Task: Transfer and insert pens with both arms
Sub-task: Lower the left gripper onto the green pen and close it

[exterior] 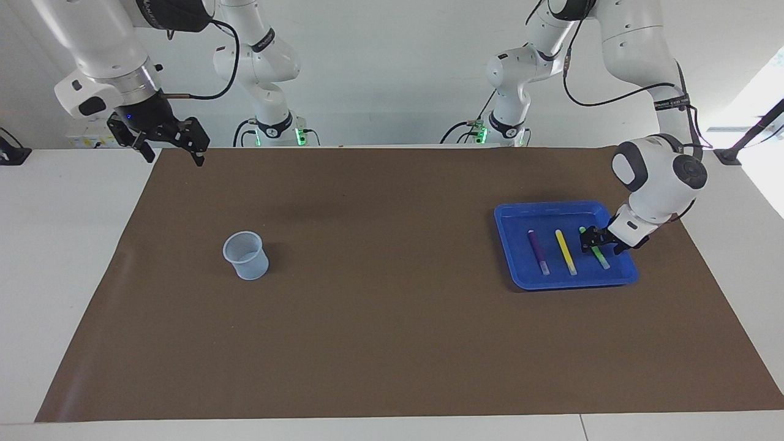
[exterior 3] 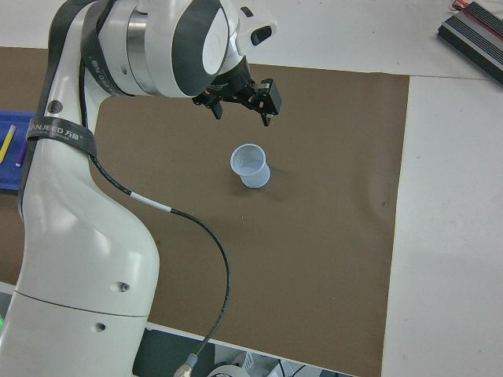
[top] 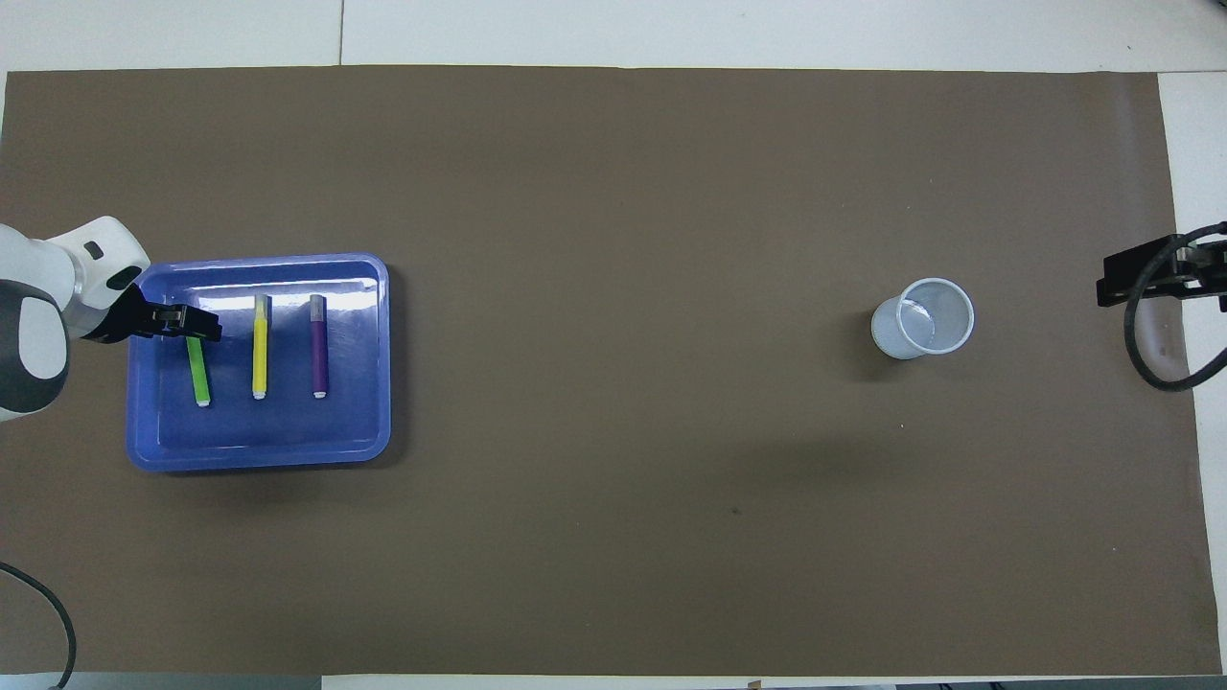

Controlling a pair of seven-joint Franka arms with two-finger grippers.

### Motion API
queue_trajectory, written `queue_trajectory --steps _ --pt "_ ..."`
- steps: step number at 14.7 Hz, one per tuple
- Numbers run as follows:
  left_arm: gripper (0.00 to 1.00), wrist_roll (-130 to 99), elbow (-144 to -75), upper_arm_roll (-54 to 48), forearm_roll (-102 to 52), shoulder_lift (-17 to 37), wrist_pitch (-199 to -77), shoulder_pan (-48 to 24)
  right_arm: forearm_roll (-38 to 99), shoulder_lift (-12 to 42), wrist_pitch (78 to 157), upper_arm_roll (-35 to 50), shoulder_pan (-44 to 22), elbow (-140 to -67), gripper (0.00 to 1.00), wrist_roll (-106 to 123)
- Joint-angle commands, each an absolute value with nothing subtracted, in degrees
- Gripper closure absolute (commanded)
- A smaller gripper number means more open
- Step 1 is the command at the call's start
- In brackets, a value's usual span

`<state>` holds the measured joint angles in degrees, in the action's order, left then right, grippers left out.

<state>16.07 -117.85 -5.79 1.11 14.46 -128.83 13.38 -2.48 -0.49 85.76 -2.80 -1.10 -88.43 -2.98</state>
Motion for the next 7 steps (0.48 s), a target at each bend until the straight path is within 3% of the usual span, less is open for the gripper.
queue_trajectory --steps 1,7 --pt "0.09 16.17 -120.41 -5.45 2.11 12.66 -130.87 13.01 -2.37 -1.49 86.04 -2.37 -0.44 -89.56 0.00 -3.78" --pt "0.24 16.17 -120.76 -5.45 2.11 13.27 -132.28 13.01 -2.37 -1.49 86.04 -2.37 -0.44 -89.47 0.00 -3.78"
